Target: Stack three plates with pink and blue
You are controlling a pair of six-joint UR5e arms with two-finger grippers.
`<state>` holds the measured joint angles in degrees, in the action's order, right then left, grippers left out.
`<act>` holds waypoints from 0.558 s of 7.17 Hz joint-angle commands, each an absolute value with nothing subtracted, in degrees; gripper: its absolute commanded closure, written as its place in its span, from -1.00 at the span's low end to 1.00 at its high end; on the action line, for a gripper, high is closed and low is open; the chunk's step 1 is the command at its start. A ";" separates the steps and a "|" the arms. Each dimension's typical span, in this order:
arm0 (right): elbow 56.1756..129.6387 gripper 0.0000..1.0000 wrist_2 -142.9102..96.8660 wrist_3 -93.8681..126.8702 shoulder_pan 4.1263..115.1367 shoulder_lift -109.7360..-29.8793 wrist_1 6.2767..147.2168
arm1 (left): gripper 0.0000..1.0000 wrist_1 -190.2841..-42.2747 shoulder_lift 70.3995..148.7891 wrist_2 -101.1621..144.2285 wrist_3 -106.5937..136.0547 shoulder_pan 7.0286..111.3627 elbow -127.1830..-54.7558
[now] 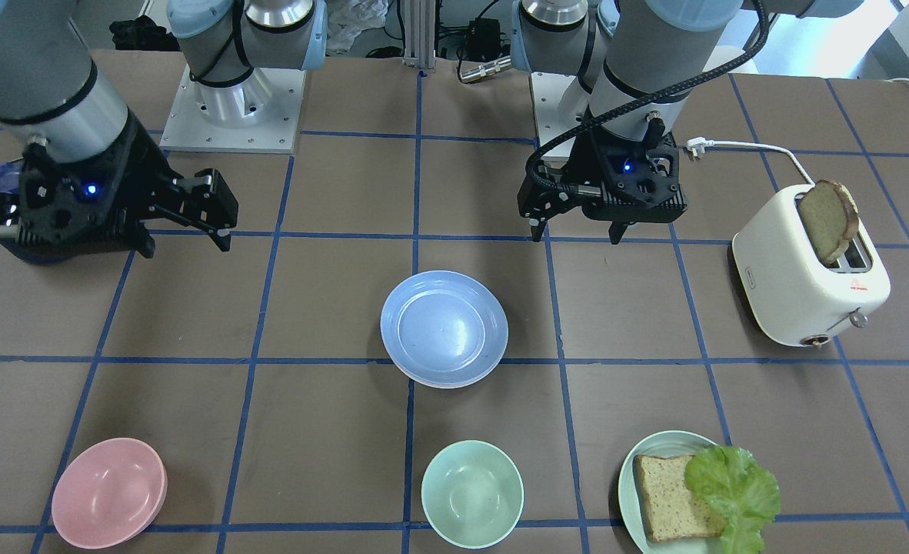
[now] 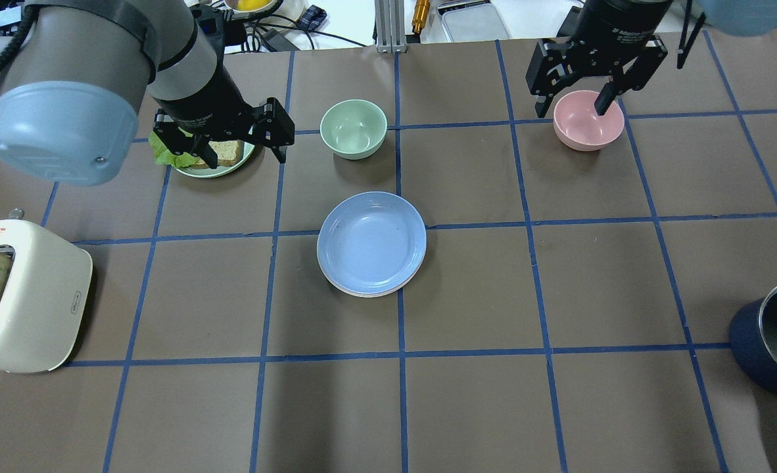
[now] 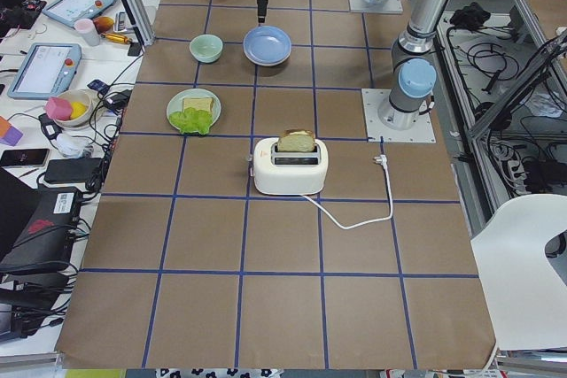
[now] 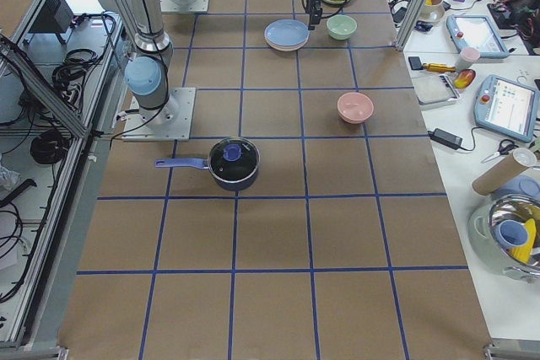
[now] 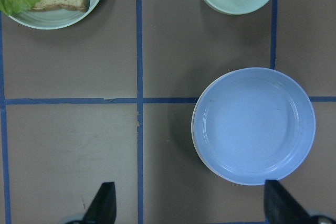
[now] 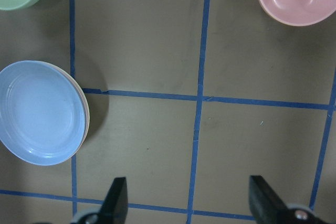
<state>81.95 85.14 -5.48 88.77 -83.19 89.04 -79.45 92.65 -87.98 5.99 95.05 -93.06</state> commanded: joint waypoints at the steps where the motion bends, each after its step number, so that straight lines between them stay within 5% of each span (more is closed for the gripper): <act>1: 85.96 -1.00 86.91 -5.36 89.03 -87.53 97.19 | -1.00 -79.37 92.72 -88.07 6.15 95.01 -93.25; 4: 85.60 -1.00 90.70 -5.27 89.03 -87.01 96.33 | -1.00 -79.45 92.72 -87.63 6.50 95.10 -92.99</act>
<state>85.32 90.32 -5.29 88.97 -86.92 96.39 -79.45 92.72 -87.67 6.43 95.09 -92.92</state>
